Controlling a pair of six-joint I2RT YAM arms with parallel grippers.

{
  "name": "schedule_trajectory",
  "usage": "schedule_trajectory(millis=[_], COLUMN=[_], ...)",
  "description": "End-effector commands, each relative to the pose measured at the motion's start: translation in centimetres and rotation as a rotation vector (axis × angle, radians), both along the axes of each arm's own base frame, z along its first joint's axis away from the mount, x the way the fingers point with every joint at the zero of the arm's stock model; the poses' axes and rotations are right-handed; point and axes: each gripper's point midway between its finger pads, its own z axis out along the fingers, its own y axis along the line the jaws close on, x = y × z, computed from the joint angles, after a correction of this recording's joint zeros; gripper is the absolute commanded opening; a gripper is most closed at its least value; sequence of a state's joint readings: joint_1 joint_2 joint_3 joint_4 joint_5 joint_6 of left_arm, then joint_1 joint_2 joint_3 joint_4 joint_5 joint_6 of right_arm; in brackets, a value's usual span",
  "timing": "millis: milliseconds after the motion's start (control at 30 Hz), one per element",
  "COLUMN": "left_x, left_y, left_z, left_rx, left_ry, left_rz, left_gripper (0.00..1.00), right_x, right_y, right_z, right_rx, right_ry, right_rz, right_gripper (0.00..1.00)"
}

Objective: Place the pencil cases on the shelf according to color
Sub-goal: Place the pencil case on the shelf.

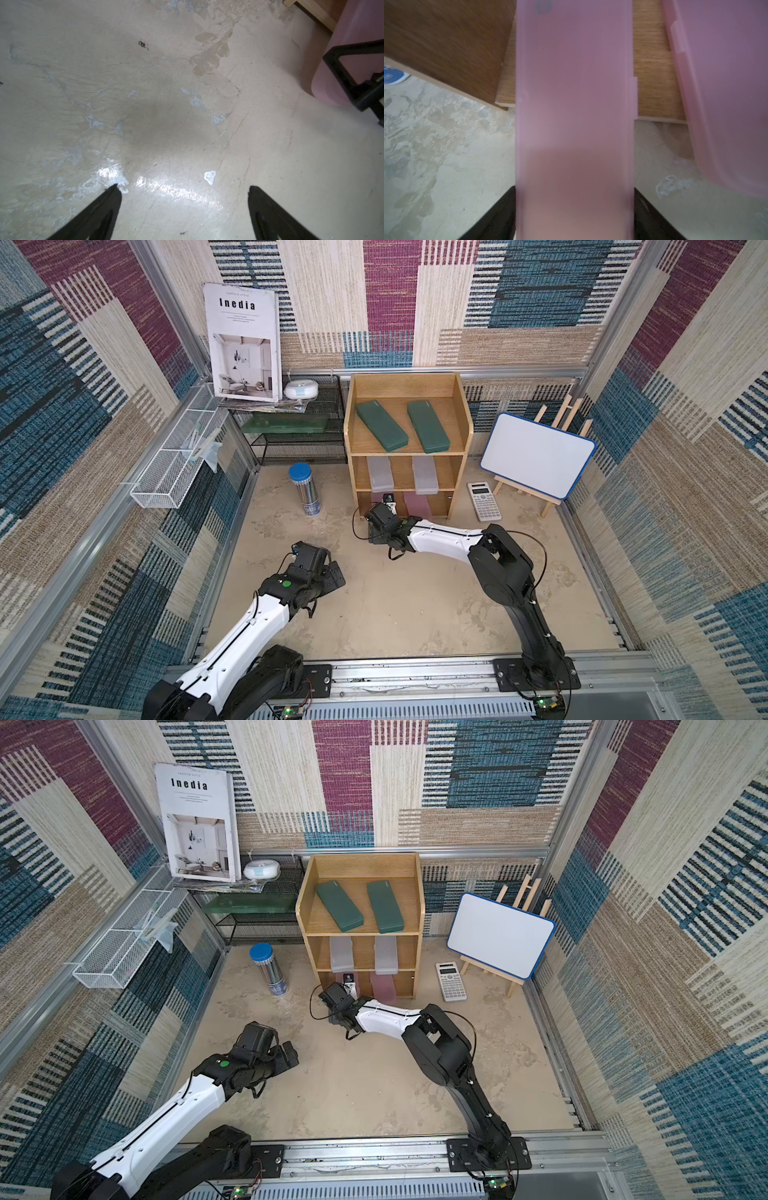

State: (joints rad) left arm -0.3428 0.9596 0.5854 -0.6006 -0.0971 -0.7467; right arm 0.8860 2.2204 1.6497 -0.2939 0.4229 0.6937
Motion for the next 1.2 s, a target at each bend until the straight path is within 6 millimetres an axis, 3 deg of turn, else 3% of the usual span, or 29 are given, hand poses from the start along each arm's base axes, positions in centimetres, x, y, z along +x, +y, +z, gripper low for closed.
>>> schedule_trajectory(millis=[0, 133, 267, 400, 500, 667, 833, 933, 1167], left_x=[0.3, 0.2, 0.0, -0.1, -0.2, -0.4, -0.3, -0.3, -0.3], left_y=[-0.4, -0.5, -0.6, -0.9, -0.8, -0.7, -0.9, -0.8, -0.7], left_z=[-0.1, -0.4, -0.4, 0.0, 0.4, 0.6, 0.7, 0.6, 0.3], left_rx=[-0.003, -0.008, -0.012, -0.035, -0.037, -0.042, -0.049, -0.045, -0.033], left_ry=[-0.007, -0.002, 0.000, -0.008, -0.012, -0.014, -0.017, -0.014, -0.006], left_rz=[-0.032, -0.042, -0.047, -0.051, -0.049, -0.043, -0.042, -0.041, -0.036], left_gripper=[0.99, 0.99, 0.99, 0.99, 0.99, 0.99, 0.99, 0.99, 0.99], right_x=[0.4, 0.7, 0.5, -0.4, -1.7, -4.4, -6.3, -6.2, -4.0], right_y=[0.1, -0.5, -1.0, -1.4, -1.7, -2.2, -2.2, -2.1, -1.3], right_z=[-0.4, 0.1, 2.2, 4.4, 4.9, 4.0, 1.9, 0.6, -0.8], right_rx=[-0.010, -0.021, -0.013, 0.015, 0.024, 0.010, 0.014, 0.004, -0.022], right_ry=[0.010, 0.005, -0.024, -0.040, -0.032, 0.001, 0.041, 0.051, 0.029], right_rz=[-0.009, -0.025, -0.024, -0.006, 0.019, 0.060, 0.093, 0.091, 0.075], right_gripper=[0.85, 0.88, 0.90, 0.90, 0.89, 0.78, 0.49, 0.41, 0.37])
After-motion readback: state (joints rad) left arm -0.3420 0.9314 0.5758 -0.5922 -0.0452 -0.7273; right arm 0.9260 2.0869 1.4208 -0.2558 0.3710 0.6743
